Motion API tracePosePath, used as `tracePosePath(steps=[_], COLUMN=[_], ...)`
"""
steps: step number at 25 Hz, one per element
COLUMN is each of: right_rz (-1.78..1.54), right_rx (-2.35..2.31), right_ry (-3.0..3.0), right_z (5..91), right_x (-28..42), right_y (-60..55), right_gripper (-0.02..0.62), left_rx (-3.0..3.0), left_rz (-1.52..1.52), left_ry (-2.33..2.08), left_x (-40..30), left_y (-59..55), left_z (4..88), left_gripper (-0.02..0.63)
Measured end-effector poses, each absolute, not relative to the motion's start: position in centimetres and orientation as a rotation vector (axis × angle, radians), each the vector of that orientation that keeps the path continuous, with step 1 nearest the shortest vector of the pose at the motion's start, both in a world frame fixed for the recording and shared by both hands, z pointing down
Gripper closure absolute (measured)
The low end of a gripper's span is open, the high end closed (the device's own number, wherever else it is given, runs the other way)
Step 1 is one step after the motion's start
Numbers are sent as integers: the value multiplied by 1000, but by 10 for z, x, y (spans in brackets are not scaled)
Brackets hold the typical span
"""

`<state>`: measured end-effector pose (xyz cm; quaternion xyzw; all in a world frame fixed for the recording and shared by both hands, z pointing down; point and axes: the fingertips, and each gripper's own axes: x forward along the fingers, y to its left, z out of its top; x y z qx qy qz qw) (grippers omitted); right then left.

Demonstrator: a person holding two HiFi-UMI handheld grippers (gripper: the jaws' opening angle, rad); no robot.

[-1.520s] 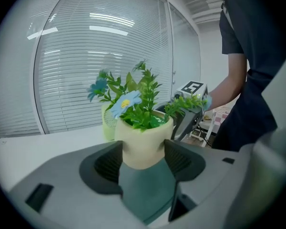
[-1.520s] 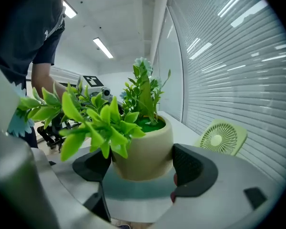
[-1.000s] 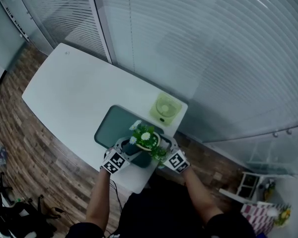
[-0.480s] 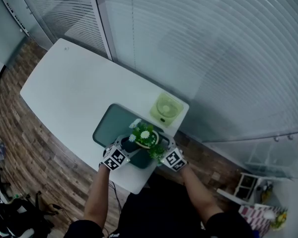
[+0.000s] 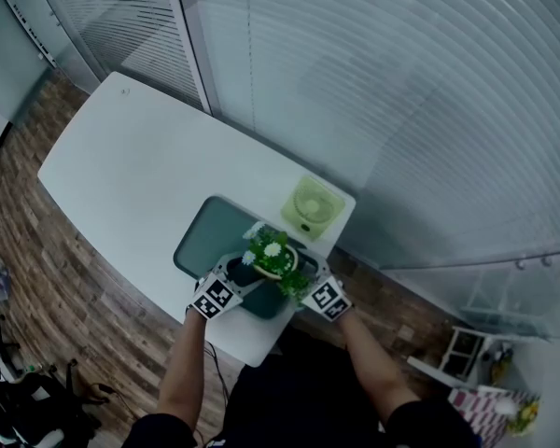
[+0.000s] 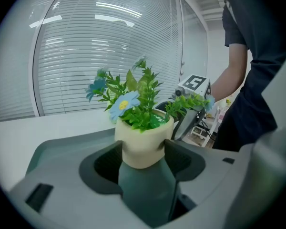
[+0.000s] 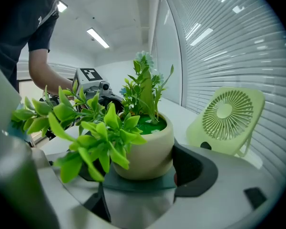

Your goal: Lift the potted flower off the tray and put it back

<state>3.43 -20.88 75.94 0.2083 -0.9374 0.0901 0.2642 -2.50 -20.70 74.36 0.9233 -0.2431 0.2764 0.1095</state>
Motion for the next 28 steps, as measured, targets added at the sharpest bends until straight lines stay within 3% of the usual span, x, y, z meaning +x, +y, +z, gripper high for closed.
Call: tracePosePath(steps=[28], right_rz=[218], right_rx=[602], right_ry=[-2575], right_z=[743], right_x=[51], right_y=[-212], right_gripper=[222], left_rx=[2680], left_rz=[657], left_ry=[-876], left_x=[-42], left_y=[-197], left_z=[731], left_gripper=[337])
